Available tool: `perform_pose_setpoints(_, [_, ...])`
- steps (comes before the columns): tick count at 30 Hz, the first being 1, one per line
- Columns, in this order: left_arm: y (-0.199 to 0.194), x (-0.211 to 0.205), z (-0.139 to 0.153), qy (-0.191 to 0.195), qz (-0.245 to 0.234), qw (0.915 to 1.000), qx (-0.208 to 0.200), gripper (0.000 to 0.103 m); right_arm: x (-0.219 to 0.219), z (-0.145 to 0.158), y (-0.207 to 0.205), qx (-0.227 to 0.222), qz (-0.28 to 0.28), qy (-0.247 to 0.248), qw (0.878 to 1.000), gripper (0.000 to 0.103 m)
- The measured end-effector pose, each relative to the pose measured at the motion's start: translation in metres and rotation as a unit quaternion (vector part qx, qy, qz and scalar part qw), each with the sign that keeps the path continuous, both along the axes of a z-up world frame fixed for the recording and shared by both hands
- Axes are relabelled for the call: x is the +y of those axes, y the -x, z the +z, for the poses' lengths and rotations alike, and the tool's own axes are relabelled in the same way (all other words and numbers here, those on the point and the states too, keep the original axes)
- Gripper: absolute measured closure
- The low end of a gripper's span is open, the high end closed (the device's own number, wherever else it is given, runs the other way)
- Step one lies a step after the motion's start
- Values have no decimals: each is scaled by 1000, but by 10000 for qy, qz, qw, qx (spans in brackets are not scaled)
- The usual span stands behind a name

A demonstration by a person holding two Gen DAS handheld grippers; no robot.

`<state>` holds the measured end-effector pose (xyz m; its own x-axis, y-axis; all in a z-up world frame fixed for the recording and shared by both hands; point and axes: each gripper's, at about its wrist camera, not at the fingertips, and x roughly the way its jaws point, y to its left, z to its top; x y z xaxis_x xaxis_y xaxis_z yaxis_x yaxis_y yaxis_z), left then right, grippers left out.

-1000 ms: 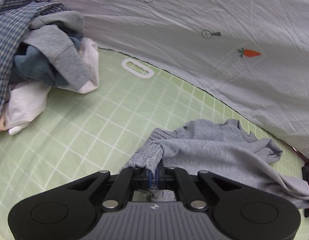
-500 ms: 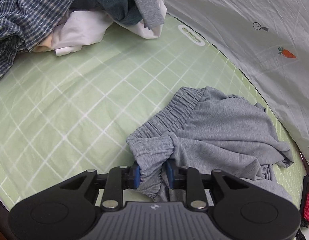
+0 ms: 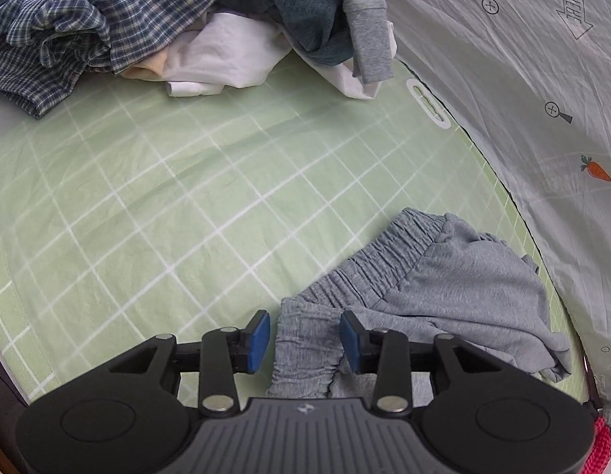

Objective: Fold clothes

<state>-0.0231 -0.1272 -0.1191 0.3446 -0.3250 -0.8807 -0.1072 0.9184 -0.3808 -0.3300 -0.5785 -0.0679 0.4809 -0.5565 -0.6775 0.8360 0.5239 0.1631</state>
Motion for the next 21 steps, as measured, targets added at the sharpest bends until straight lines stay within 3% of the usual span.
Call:
perform_pose_setpoints(2, [2,-6,1,-118,-118,9999,-23,61,1,5,2,43,14,117,9999,36])
perform_pose_setpoints(9, [0,-18,-1,-370,-269,9989,32,60,-15,8,14,338,-98,355,9987,35])
perform_pose_setpoints(11, [-2,-19,3,-394,-239,9989,-37,60,-18,6,8,376,75,274,9989,30])
perform_pose_setpoints(13, [-6,-21,7,-426,-215,9988,-110,55,-18,1,-5,418,338,189,9984,22])
perform_pose_setpoints(17, [-10,-28,10,-547,-298,9978,-208,51,-12,-15,-50,632,1104,167,9917,16])
perform_pose_setpoints(19, [-10,-37,6,-619,-472,9968,-152,50,-9,-22,-78,752,1550,166,9849,10])
perform_pose_setpoints(21, [-9,-48,-1,-766,-684,9947,-113,48,-5,-28,-108,895,2021,239,9750,10])
